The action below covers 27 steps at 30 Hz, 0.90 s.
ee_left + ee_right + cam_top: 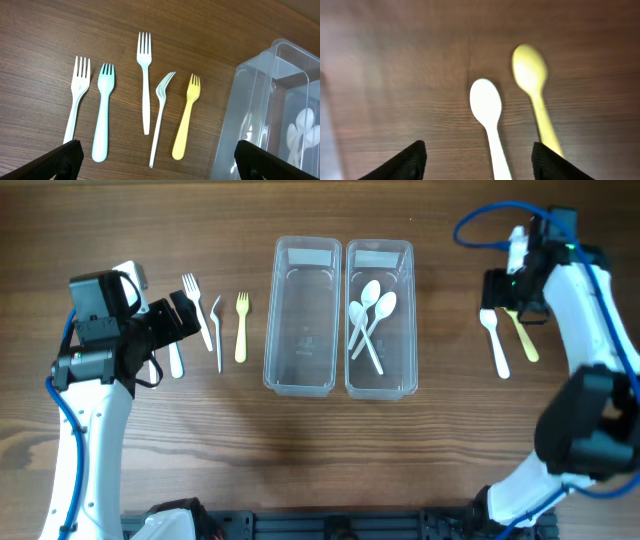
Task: Pack container
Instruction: 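Grasp the fourth white spoon with the right gripper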
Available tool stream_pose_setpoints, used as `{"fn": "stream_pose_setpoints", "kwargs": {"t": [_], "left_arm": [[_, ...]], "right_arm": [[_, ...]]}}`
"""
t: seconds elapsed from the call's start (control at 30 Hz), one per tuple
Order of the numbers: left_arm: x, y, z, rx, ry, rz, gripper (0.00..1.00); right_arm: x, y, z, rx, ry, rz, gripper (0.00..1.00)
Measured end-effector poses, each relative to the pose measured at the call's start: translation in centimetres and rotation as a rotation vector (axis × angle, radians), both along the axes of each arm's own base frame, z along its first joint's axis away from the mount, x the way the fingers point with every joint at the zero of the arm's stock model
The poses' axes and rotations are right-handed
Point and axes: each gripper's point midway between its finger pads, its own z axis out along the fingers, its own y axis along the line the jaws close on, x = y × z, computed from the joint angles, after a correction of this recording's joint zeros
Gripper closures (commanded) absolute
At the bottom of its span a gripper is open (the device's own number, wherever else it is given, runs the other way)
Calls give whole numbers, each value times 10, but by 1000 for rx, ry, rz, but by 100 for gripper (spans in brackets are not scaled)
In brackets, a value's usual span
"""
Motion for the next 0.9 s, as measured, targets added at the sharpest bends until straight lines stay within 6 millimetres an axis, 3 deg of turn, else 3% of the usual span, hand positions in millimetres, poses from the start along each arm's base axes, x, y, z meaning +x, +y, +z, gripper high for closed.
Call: {"fn": "stream_pose_setpoints", "kwargs": {"t": [0.13,0.23,0.6,0.73,0.9], "left_arm": [[0,0,0,0,0,1,0],[0,0,0,0,0,0,0],[0,0,0,0,0,1,0],[0,0,0,0,0,0,0],[0,0,0,0,0,0,0]], "right_arm": [[-8,1,-41,10,112,39,40],[-12,2,-55,17,157,50,43],[-21,-4,-64,22,188,42,47],[-35,-10,-75,31,224,19,53],[-38,-16,-80,36,226,-9,74]]}}
